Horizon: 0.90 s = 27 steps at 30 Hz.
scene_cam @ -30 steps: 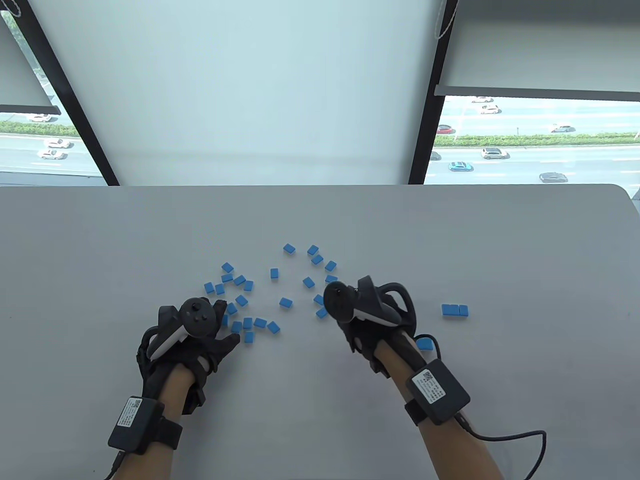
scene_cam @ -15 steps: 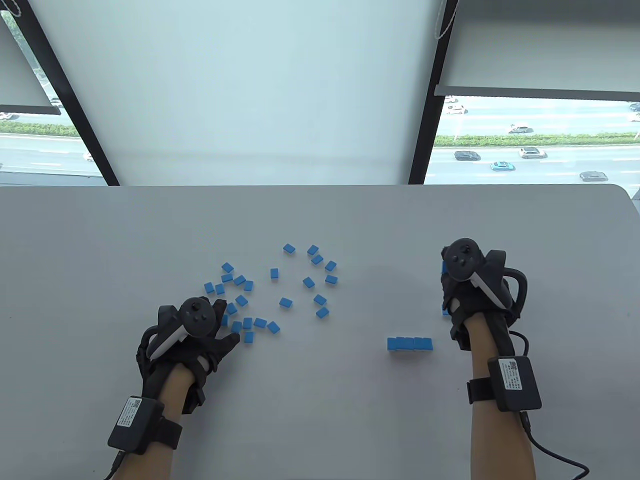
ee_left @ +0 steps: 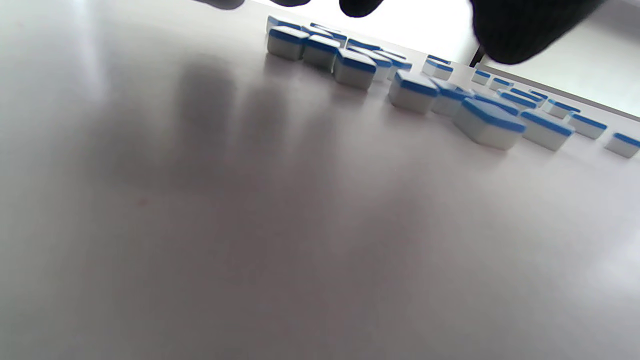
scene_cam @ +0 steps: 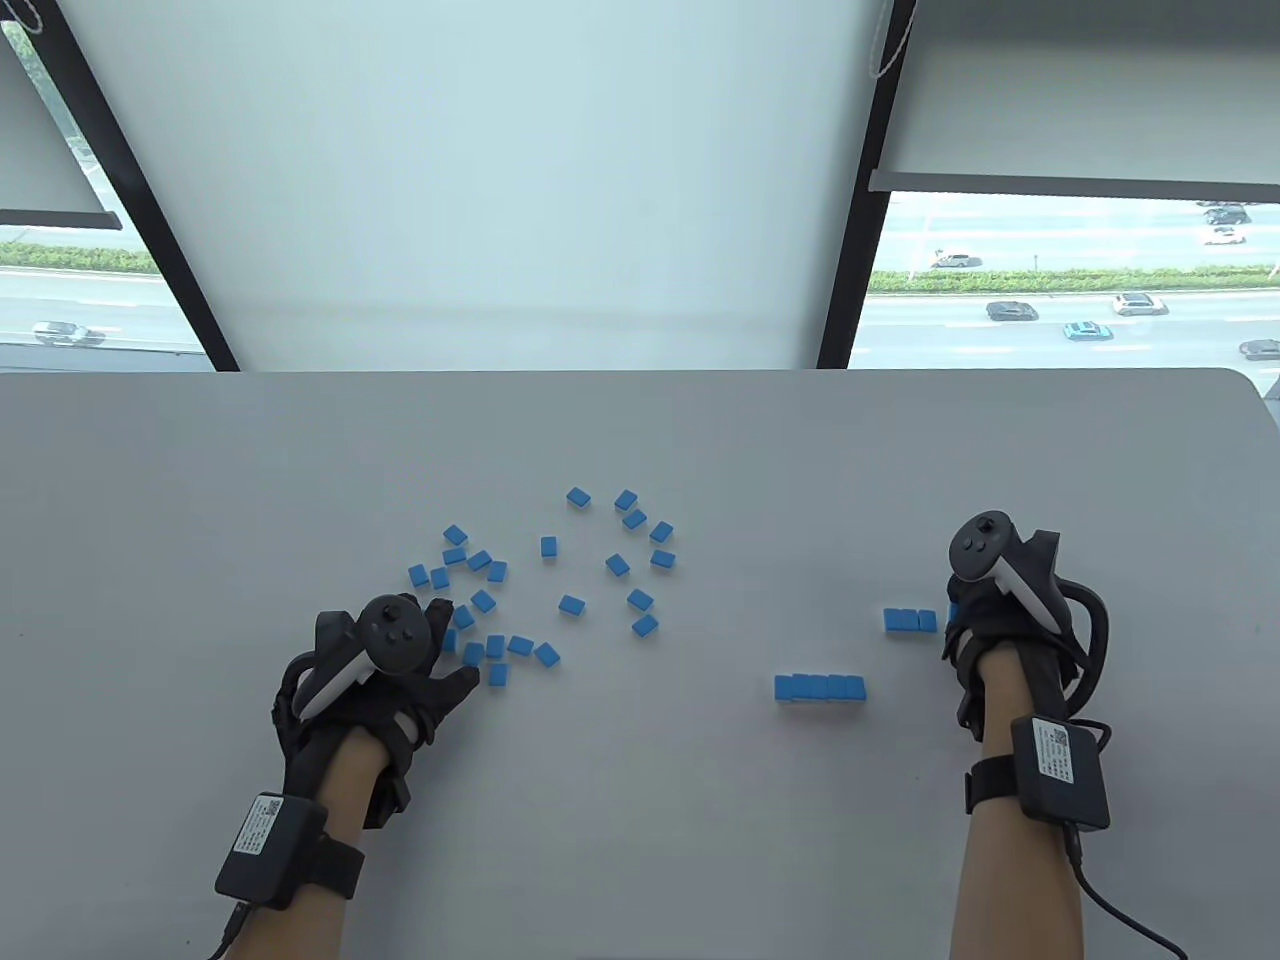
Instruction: Build mahjong tile wall
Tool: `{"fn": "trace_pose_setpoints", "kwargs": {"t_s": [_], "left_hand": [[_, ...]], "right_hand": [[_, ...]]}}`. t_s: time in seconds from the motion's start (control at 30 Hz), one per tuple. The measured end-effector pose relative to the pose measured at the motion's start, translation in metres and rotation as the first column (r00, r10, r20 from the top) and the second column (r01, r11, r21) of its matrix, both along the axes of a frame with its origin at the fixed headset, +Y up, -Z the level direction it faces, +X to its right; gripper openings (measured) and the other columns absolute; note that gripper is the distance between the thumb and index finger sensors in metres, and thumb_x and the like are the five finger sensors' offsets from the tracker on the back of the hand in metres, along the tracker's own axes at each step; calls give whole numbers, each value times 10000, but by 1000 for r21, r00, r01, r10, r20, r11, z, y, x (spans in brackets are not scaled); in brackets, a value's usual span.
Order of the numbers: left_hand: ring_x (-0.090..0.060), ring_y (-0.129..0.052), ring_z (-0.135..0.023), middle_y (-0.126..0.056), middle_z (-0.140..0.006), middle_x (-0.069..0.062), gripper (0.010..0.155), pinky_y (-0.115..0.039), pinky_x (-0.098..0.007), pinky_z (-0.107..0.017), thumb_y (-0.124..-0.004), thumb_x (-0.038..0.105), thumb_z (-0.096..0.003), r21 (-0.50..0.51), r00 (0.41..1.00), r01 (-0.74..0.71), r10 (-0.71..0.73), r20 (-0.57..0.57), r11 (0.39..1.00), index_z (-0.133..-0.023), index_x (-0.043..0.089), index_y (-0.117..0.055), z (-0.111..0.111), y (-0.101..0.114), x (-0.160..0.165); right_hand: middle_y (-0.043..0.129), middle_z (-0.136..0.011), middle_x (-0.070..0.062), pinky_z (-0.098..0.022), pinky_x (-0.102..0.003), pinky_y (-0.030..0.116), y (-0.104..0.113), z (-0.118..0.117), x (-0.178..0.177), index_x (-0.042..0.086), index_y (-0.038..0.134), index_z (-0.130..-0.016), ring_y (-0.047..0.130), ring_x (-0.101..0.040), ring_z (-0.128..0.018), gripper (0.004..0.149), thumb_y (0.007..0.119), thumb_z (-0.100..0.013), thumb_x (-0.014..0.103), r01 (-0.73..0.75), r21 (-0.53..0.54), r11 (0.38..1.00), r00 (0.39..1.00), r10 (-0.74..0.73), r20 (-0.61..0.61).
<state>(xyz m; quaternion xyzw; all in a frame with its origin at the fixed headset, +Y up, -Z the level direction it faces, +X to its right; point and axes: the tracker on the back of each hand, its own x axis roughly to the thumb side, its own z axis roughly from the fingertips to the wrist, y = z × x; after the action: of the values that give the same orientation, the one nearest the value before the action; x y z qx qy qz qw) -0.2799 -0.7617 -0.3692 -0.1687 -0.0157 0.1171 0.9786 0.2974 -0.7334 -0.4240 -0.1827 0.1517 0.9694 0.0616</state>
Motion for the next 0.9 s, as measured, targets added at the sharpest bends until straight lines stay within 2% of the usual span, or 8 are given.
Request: {"fn": "trace_pose_setpoints", "kwargs": {"t_s": [0.33, 0.47, 0.57, 0.73, 0.8, 0.9], "left_hand": [[-480, -327, -1064, -264, -1194, -62, 843, -243, -757, -648, -647, 680, -428, 2, 1000, 0, 0, -2, 1000, -1120, 324, -321, 0, 0, 0], [-480, -325, -1065, -262, -1195, -61, 845, -242, -757, -648, -646, 680, -429, 4, 1000, 2, -2, -3, 1000, -1121, 323, -318, 0, 0, -1], [-478, -324, -1066, -261, -1195, -62, 846, -242, -757, -649, -646, 681, -428, 12, 1000, -2, 2, -3, 1000, -1121, 323, -319, 0, 2, -1], [-480, -323, -1066, -261, -1195, -63, 847, -241, -758, -648, -647, 681, -427, 15, 1000, -3, 3, -4, 1000, -1122, 322, -319, -1, 2, -2], [-480, -322, -1066, -260, -1195, -64, 847, -241, -757, -649, -647, 681, -428, 15, 1000, -3, 3, -3, 1000, -1122, 323, -318, -1, 2, -2], [-478, -323, -1066, -262, -1195, -63, 846, -242, -757, -649, -646, 681, -428, 19, 1000, -4, 4, -2, 1000, -1121, 323, -319, -1, 2, -2]], "right_hand": [[812, -866, -22, -568, -524, 748, -11, -5, -11, 318, 696, -938, 908, -322, -646, 562, 925, -427, 273, -48, -26, 998, 999, 48, -26], [796, -883, -30, -579, -531, 737, -7, -4, -14, 320, 669, -966, 897, -325, -664, 594, 921, -429, 282, -45, -22, 999, 999, 44, -32], [786, -895, -31, -584, -540, 729, 9, -4, -26, 292, 630, -993, 892, -329, -678, 637, 919, -426, 312, -18, 32, 999, 999, 19, -50], [771, -931, -36, -596, -552, 719, 42, -6, -71, 260, 609, -1012, 890, -344, -718, 669, 906, -427, 393, 18, 145, 989, 991, 2, -134], [774, -938, -39, -597, -552, 722, 56, -7, -102, 244, 612, -1013, 894, -346, -727, 682, 903, -422, 424, 49, 183, 982, 983, -14, -184], [775, -943, -52, -596, -555, 722, 65, -13, -153, 218, 616, -1014, 895, -352, -731, 700, 899, -419, 453, 97, 183, 978, 964, -46, -263]]}}
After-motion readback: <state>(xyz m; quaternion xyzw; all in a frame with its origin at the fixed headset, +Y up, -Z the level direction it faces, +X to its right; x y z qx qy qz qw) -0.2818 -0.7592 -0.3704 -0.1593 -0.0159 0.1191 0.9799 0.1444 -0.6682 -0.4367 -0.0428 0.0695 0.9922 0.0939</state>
